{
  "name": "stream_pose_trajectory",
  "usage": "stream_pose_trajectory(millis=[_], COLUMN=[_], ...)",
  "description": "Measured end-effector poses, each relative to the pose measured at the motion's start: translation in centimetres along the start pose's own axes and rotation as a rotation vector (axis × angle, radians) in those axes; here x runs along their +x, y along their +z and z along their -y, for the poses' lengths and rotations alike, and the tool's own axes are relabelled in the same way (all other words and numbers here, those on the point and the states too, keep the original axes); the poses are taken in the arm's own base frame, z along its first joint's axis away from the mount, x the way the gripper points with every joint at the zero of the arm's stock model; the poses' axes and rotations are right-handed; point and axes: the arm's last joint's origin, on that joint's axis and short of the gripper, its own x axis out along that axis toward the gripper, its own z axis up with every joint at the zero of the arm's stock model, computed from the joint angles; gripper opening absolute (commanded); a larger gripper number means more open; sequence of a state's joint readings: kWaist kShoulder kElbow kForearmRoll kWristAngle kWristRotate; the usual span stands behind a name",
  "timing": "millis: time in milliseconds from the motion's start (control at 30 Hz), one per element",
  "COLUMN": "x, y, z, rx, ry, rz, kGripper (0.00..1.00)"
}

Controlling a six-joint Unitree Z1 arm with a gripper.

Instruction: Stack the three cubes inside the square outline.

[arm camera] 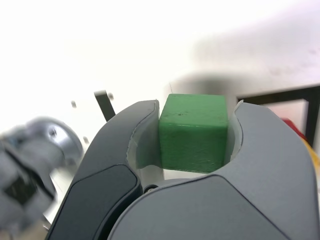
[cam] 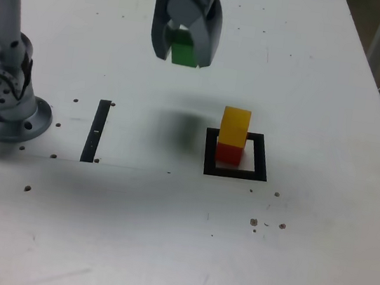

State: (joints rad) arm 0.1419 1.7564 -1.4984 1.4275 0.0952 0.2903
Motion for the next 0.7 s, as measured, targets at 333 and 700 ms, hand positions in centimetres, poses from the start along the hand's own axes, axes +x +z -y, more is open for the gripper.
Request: stream_pose_trajectory(millis=[333,700], x=[-4.3,-2.1], y=[2.9,5.6], z=[4.0,5.3], rx=[-0.099,-0.064], ry=[-0.028,0.001], rz=[0.107,0.022], kGripper=[0.08,0.1])
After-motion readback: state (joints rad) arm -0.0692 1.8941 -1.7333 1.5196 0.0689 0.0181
